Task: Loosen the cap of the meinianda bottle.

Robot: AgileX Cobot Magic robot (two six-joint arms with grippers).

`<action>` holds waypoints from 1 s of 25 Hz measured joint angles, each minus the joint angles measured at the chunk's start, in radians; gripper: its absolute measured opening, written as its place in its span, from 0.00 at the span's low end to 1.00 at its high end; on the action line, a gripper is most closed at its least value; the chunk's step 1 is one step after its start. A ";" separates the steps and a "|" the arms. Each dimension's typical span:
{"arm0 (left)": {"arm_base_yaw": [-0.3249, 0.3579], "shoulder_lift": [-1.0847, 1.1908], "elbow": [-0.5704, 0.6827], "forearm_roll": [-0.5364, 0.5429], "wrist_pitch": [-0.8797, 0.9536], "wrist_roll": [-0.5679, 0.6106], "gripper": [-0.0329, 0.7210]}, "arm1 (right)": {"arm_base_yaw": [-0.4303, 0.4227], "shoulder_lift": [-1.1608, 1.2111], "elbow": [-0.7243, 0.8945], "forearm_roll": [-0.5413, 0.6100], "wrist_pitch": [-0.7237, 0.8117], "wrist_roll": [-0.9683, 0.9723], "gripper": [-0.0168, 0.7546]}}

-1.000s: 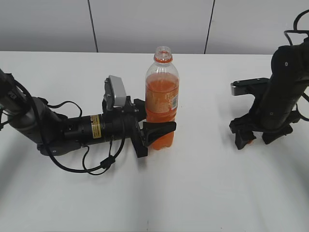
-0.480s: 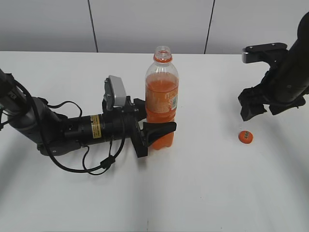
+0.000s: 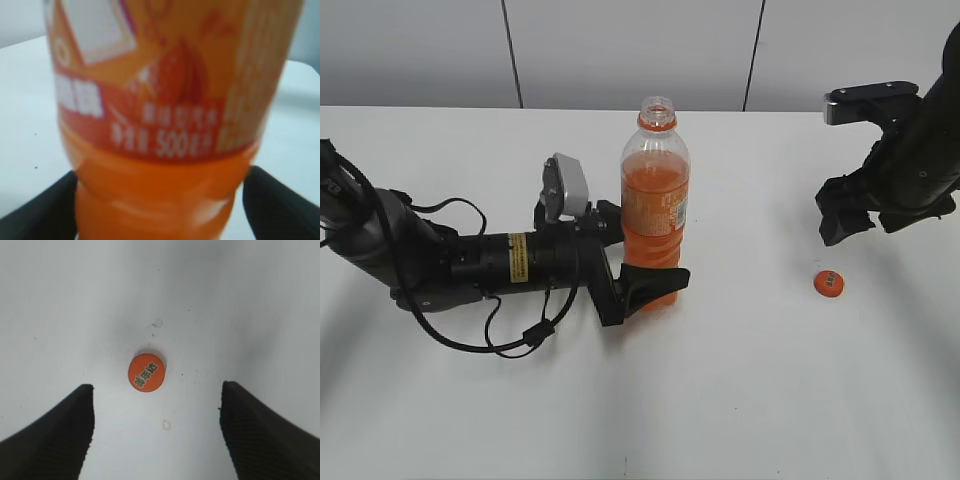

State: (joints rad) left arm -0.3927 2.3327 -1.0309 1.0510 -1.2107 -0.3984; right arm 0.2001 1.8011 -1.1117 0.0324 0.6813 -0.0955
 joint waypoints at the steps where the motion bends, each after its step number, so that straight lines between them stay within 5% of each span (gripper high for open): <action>1: 0.000 -0.013 0.000 0.001 0.000 -0.016 0.82 | 0.000 0.000 0.000 0.000 0.001 0.001 0.78; 25: 0.000 -0.288 0.006 0.001 0.001 -0.309 0.83 | 0.000 0.000 0.000 0.004 0.008 -0.004 0.78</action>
State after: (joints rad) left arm -0.3927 2.0451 -1.0246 1.0522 -1.2097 -0.7071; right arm 0.2001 1.8011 -1.1117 0.0364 0.6894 -0.0994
